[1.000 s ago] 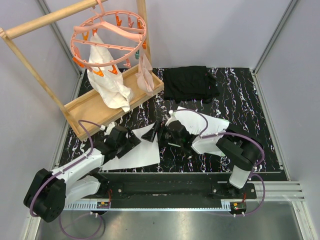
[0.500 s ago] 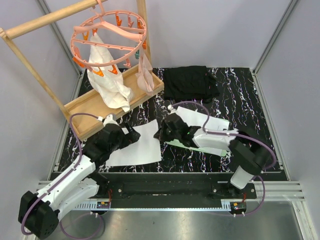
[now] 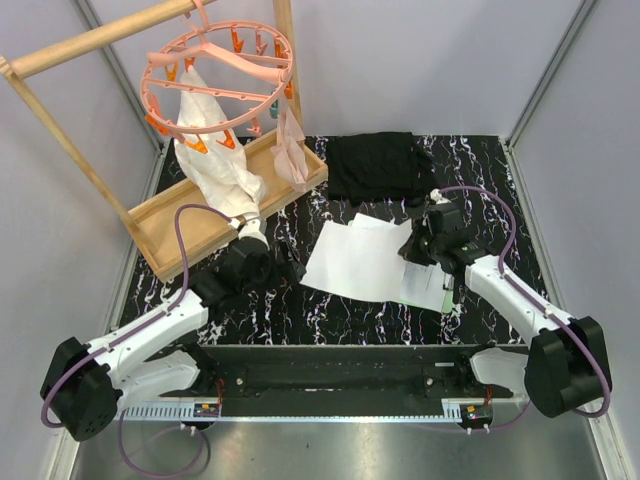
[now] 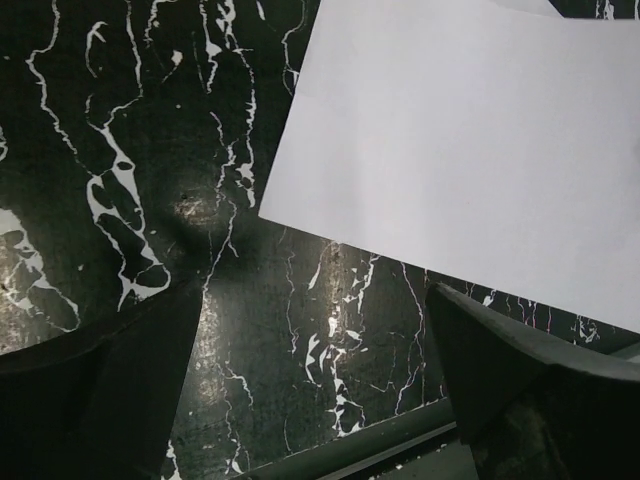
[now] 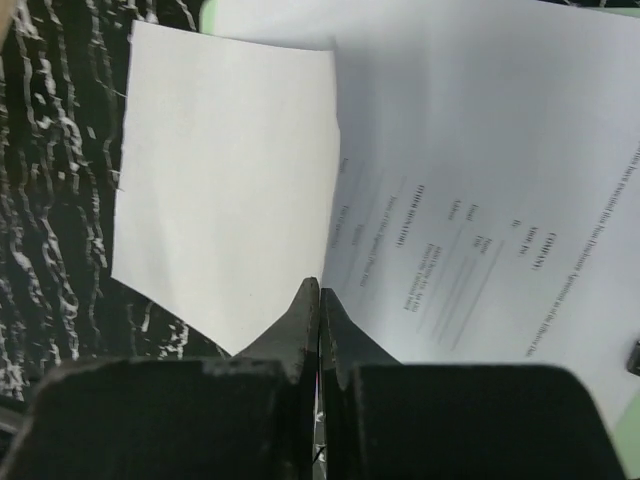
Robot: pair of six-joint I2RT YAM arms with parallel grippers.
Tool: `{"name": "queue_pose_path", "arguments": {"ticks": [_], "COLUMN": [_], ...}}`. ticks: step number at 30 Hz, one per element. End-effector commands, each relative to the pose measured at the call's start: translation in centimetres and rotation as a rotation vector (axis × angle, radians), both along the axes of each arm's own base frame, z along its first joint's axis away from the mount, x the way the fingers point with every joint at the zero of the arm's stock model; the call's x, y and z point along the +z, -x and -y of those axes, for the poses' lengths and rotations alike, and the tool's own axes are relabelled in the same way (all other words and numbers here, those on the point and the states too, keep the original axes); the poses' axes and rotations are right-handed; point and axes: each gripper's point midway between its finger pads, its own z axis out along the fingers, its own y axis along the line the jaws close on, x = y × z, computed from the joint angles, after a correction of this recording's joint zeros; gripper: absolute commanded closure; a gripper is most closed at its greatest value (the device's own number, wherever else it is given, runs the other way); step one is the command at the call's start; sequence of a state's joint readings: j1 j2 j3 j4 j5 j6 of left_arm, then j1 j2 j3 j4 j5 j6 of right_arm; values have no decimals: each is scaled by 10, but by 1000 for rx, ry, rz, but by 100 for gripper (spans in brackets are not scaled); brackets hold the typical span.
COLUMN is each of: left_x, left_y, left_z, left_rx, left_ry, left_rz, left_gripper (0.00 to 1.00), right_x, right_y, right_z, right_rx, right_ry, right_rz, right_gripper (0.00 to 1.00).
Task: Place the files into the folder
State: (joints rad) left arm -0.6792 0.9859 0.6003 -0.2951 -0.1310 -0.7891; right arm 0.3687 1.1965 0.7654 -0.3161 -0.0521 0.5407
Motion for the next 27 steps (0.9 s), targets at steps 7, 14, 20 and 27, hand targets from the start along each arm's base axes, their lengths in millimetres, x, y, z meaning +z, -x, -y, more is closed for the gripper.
{"name": "queue_pose_path", "arguments": {"ticks": [7,14,20,27], "left_x": [39,33,33,31], "left_y": [-14,-11,-11,-10], "left_z": [25,24,27,25], "left_rx": [-54,-58,-69,-67], "left_ry": [62,59,66,58], "left_rz": [107,96,92,94], "left_gripper": [1,1,1,1], "right_x": [-23,-29,-28,-33], "right_y": [-3,-1,-5,-8], "right_z": [45,65,78,95], "right_rx": [17,-16,-66,-141], "right_ry": [121,182,197,216], "right_rz": [-77,-100,-98,-118], "right_gripper": [100,100,100,100]}}
